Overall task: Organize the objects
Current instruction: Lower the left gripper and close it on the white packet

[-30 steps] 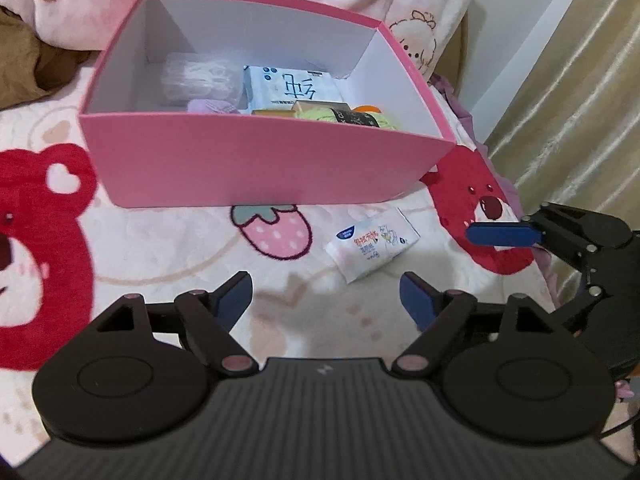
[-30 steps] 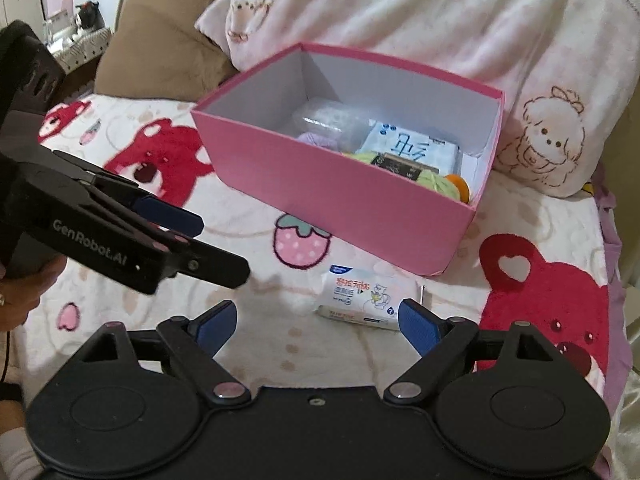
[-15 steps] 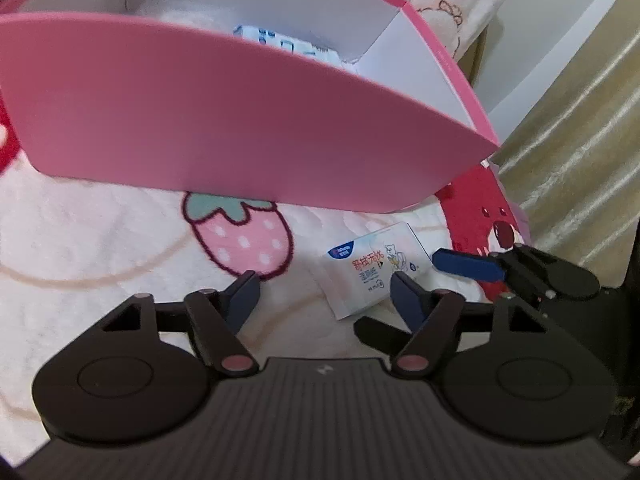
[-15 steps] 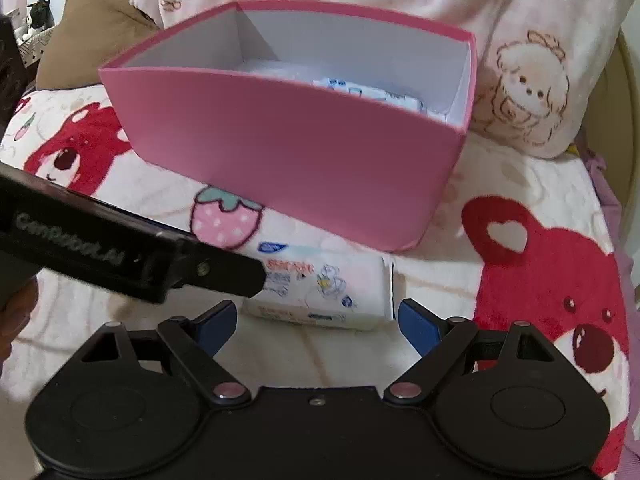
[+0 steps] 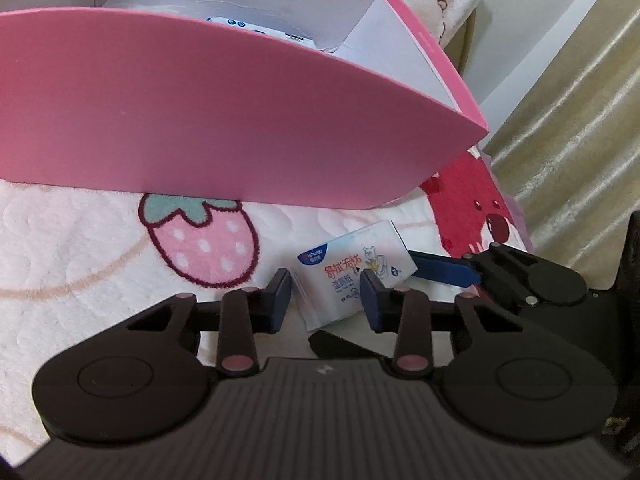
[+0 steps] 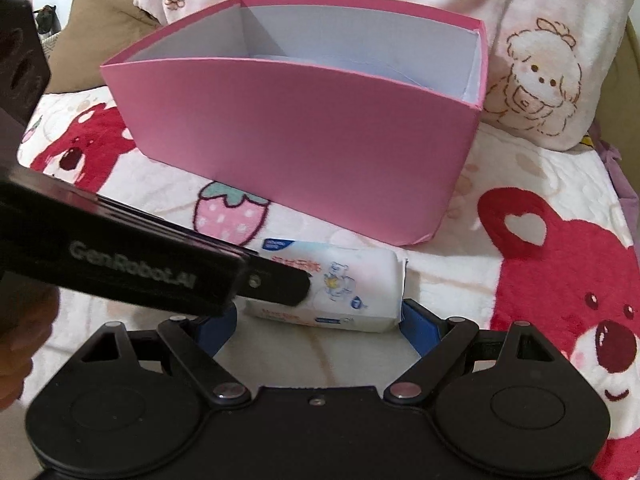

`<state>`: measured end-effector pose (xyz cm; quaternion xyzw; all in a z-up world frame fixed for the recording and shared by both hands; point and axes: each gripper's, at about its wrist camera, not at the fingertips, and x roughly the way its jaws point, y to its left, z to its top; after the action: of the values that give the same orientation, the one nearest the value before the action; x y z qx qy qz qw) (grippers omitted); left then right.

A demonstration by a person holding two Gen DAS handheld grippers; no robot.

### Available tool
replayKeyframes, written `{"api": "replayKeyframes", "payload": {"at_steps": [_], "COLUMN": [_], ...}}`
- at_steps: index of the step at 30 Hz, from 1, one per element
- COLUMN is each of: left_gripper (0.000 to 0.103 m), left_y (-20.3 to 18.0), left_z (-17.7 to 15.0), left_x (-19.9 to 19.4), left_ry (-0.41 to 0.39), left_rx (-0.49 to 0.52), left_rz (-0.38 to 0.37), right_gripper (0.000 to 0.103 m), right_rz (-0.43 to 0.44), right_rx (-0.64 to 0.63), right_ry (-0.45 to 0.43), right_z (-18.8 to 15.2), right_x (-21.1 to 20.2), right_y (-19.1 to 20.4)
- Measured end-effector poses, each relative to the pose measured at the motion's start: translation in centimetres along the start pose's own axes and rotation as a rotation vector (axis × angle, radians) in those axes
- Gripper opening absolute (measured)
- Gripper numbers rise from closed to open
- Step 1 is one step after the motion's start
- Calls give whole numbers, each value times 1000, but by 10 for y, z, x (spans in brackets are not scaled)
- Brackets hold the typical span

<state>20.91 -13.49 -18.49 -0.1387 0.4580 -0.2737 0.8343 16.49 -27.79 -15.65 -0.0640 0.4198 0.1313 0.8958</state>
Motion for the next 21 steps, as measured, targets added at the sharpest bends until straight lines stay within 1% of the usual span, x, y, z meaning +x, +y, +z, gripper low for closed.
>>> {"api": "replayKeyframes", "payload": {"at_steps": [4,8,12,15,17,19,20,21], "left_gripper": [36,36,37,37,37,37,37,37], "left_y": [0,0,5,12,17,19,19,21], "left_z": [0,-2,-5,-4,-6,-9,-11,-12], "left_x": [0,-6,-27,-41,-47,-46,-46,-45], "left_ry": [6,18,30,34,40,43,36,33], "left_rx": [-15,-29,-46,-62,-64,-33,-17,-15], "left_rz": [-3,-6,17,26,59,131,148,145], "right_gripper": [91,92,92,92,90,90,90,90], "right_rz": [-6,10,73,122,137,132,125,117], "right_rx": [-7,20,38,18,1,-10,-14,-16], "right_ry": [0,-3,-2,-12,-21,-32,-33,-30], "right_z": [-1,-1,-1,-2,-2,-3,-2,-3], "right_x": [-1,-7,-18,-28,-30,-29,-28,-25], "right_y": [4,5,12,22,26,29,30,30]}}
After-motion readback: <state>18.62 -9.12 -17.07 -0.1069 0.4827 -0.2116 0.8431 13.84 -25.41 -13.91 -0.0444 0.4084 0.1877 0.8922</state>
